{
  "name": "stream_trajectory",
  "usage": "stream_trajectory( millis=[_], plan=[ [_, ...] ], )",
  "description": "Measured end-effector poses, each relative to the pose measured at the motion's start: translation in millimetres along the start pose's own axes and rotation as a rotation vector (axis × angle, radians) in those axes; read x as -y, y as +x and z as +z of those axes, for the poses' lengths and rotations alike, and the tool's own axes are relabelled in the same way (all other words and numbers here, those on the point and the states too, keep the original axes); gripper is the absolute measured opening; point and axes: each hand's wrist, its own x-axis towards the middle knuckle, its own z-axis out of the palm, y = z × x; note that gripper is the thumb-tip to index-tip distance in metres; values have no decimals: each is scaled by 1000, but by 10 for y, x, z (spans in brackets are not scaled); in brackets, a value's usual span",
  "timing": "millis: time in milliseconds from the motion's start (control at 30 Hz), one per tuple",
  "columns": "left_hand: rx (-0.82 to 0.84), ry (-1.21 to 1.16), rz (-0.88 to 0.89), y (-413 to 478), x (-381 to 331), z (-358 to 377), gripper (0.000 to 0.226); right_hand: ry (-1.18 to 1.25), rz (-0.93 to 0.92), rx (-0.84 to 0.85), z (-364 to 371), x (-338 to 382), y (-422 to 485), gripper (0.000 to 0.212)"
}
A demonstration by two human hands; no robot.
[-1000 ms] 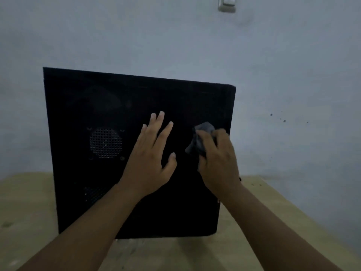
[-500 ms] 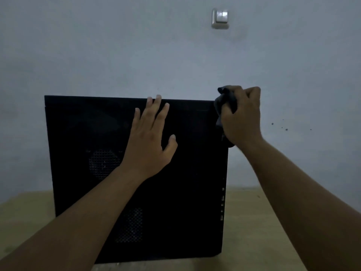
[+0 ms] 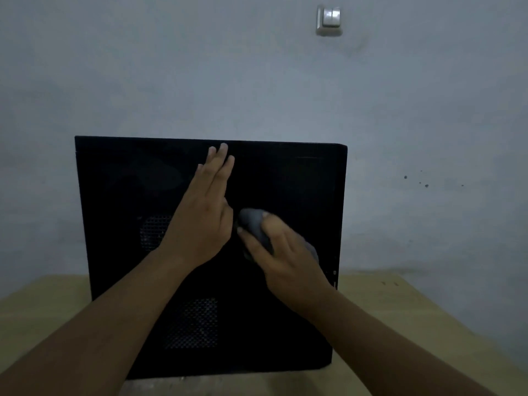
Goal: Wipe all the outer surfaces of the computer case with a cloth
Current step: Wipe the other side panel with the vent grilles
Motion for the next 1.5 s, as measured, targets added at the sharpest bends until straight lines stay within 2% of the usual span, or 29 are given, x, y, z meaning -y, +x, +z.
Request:
stream_trajectory(
  millis=[100, 233, 367, 400, 467, 633, 733, 833, 1000, 1133, 1233, 1400, 1500],
  plan=[
    [22, 12, -27, -154, 34, -52, 67, -4, -136, 174, -28, 6, -417, 42],
    [66, 13, -59, -379, 60, -77, 68, -88, -242, 287, -136, -100, -830, 44],
    [100, 23, -89, -605, 87, -93, 69, -108, -142, 407, -377, -192, -760, 52],
    [105, 27, -95, -649, 94, -110, 69, -87, -129, 388, -416, -228, -710, 49],
    [119, 29, -109, -719, 102, -122, 69, -72, 12, 214, -423, -266, -587, 46],
    [148, 41, -115, -862, 155, -191, 68, 0, 479, -135, -331, -369, 94, 59],
    [153, 56, -111, -940, 245, -249, 68, -7, 582, -212, -259, -297, 583, 60],
    [139, 69, -135, -1042, 388, -351, 69, 31, 618, -216, -103, -15, 980, 65],
    [152, 63, -135, -1263, 563, -505, 66, 65, 472, -210, 179, 545, 1414, 67],
    [167, 51, -149, -1414, 670, -580, 66, 46, 336, -136, 321, 973, 1666, 62],
    [152, -7, -193, -1487, 738, -615, 66, -8, 158, -52, 399, 1181, 1767, 62],
    [141, -52, -265, -1597, 834, -689, 61, 17, -168, 31, 462, 1323, 1562, 53],
    [187, -76, -204, -1639, 821, -736, 58, 52, -234, 72, 461, 1310, 1264, 50]
  ],
)
